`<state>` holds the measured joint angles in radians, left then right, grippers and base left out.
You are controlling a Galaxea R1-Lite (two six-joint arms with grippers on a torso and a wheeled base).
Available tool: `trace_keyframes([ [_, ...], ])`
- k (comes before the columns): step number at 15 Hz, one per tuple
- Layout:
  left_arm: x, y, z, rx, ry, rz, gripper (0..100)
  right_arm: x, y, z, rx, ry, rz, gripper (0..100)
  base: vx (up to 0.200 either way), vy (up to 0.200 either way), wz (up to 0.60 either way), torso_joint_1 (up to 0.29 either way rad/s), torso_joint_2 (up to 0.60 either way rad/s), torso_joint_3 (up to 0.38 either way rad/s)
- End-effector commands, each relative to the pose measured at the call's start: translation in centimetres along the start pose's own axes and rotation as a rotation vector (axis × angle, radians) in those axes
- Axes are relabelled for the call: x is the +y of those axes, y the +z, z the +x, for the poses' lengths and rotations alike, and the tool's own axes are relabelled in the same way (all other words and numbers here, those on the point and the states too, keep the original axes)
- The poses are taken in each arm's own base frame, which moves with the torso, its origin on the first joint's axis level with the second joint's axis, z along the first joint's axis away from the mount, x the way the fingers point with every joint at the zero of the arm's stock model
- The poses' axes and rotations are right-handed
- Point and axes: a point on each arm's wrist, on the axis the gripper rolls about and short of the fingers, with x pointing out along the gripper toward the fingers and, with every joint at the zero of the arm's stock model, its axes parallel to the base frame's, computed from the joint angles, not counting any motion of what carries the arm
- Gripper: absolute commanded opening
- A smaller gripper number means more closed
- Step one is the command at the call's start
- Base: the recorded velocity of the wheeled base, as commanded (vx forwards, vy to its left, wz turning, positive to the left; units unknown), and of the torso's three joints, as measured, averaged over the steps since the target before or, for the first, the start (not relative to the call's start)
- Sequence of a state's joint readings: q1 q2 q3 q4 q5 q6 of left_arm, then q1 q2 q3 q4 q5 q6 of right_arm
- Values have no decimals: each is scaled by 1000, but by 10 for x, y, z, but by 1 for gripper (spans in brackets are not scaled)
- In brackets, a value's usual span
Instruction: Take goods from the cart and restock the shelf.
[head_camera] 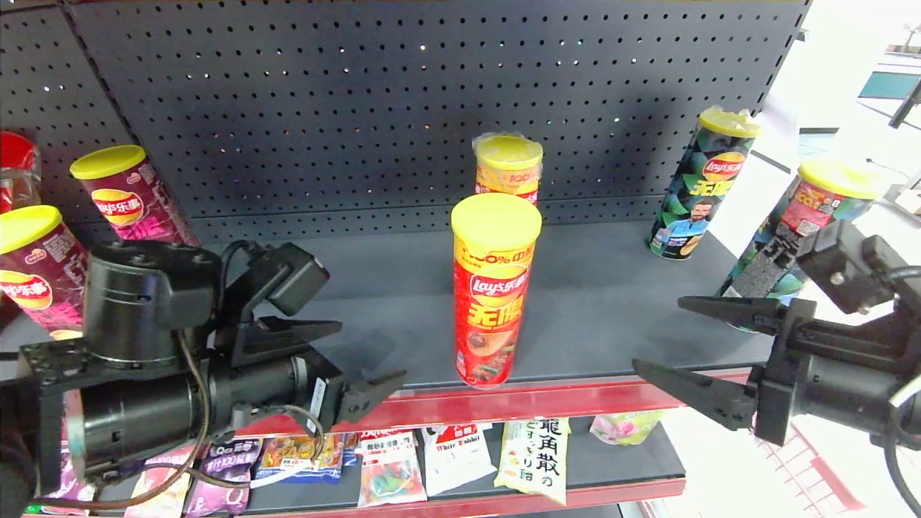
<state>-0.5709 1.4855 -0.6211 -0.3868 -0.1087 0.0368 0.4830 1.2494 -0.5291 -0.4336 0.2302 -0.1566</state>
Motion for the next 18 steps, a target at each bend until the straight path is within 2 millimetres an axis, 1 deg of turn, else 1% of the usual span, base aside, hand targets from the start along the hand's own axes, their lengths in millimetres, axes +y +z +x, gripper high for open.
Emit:
trace_keyframes([
  [1,0,-5,15,45,-4,-2,100,2,2,-14,-40,-15,-8,100,0,0,0,0,0,0],
  [4,-7,-9,20,68,-25,12,100,-1,3,-18,-50,-36,3,100,0,0,0,0,0,0],
  [11,-6,-4,39,79,2,14,100,0,6,-26,-74,-61,12,100,0,0,0,0,0,0],
  [15,-8,-1,44,77,2,21,100,0,5,-26,-71,-64,14,100,0,0,0,0,0,0],
  [18,-8,2,52,80,9,20,100,0,5,-26,-72,-67,14,100,0,0,0,0,0,0],
])
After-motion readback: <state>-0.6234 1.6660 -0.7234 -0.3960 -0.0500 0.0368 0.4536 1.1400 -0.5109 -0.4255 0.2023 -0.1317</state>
